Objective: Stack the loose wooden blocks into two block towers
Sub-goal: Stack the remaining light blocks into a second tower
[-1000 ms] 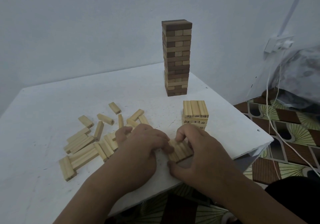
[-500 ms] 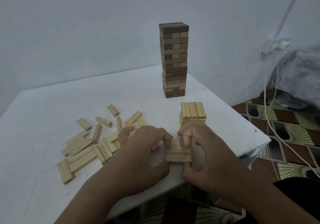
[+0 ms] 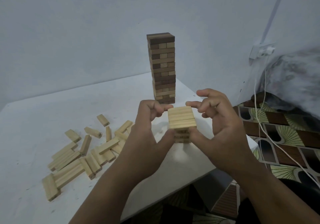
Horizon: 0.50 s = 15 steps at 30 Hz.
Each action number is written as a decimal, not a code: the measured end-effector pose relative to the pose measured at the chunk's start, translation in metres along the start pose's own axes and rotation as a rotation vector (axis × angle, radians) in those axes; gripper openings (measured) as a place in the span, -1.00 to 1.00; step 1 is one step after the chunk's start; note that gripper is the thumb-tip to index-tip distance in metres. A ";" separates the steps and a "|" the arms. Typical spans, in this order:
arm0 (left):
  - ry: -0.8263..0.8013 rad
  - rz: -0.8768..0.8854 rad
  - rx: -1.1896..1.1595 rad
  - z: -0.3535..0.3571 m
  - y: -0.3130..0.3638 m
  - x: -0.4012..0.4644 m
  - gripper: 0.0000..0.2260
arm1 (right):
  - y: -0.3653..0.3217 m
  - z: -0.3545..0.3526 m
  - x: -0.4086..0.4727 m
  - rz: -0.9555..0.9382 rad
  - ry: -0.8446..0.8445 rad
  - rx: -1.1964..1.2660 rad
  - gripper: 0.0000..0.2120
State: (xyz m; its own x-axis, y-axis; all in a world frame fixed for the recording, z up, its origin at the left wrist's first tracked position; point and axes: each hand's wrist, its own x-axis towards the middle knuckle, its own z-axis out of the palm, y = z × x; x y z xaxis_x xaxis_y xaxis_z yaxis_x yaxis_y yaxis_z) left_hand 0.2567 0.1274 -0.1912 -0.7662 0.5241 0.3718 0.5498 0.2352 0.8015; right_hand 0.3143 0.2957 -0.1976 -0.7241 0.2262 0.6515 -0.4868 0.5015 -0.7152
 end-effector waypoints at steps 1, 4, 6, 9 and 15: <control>0.007 0.010 0.008 0.003 0.000 0.003 -0.64 | 0.003 -0.001 0.002 0.009 0.010 0.011 -0.63; 0.032 -0.016 0.045 0.013 -0.001 0.011 -0.67 | 0.013 -0.001 0.007 0.053 0.017 0.070 -0.63; 0.050 -0.037 0.075 0.017 -0.003 0.016 -0.61 | 0.020 0.000 0.010 0.093 0.012 0.092 -0.60; 0.061 -0.060 0.108 0.022 -0.006 0.022 -0.53 | 0.027 0.000 0.011 0.135 -0.004 0.093 -0.56; 0.035 -0.104 0.122 0.025 -0.007 0.025 -0.52 | 0.035 0.000 0.010 0.177 -0.010 0.069 -0.56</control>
State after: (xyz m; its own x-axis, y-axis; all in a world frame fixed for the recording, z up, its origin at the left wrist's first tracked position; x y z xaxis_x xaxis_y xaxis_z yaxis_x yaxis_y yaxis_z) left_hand 0.2425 0.1595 -0.1998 -0.8311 0.4635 0.3074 0.5014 0.3854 0.7746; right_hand 0.2899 0.3153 -0.2159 -0.8060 0.2972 0.5119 -0.3838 0.3959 -0.8343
